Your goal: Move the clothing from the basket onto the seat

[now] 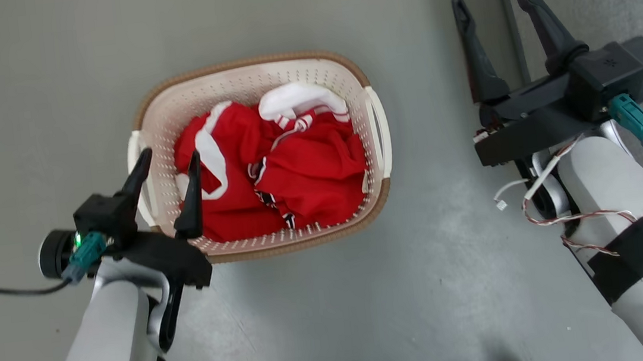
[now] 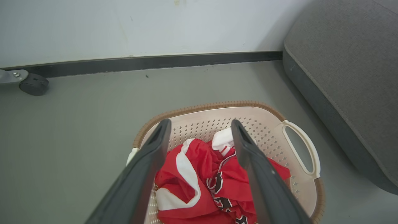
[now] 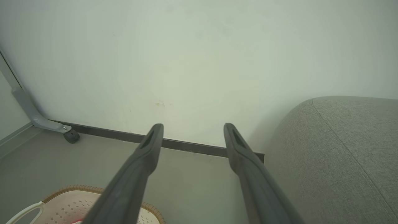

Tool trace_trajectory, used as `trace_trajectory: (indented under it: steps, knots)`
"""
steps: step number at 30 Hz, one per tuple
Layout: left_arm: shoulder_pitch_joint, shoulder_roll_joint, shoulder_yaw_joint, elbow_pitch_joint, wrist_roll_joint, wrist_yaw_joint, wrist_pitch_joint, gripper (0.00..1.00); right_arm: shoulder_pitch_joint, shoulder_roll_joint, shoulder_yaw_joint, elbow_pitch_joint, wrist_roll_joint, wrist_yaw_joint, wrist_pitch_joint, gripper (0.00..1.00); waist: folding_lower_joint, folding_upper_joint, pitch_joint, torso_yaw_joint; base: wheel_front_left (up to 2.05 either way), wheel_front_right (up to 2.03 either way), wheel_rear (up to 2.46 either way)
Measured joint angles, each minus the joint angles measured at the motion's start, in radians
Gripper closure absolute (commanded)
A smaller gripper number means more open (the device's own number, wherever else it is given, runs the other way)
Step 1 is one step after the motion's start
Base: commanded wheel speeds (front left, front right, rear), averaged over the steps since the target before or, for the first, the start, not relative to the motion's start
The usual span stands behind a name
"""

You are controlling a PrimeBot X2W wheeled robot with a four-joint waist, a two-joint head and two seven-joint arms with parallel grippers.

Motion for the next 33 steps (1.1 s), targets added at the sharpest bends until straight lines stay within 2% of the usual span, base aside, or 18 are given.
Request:
trace_trajectory:
  steps: [7, 18, 33]
  knots:
    - [-0.109, 0.021, -0.067, 0.028, 0.004, -0.001, 0.009, 0.00, -0.043, 0.050, 0.006, -0.041, -0.028, -0.006, -0.007, 0.00, 0.0000, 0.0000, 0.101, -0.024, 0.00, 0.00, 0.00]
    - [-0.217, 0.062, -0.253, 0.076, 0.009, -0.001, 0.053, 0.00, -0.106, 0.085, 0.004, -0.059, -0.074, -0.007, -0.007, 0.00, 0.0000, 0.0000, 0.239, -0.066, 0.00, 0.00, 0.00]
    - [-0.290, 0.103, -0.467, 0.149, 0.009, -0.001, 0.081, 0.00, -0.112, 0.103, 0.000, -0.055, -0.085, -0.007, -0.007, 0.00, -0.0003, -0.0001, 0.310, -0.104, 0.00, 0.00, 0.00]
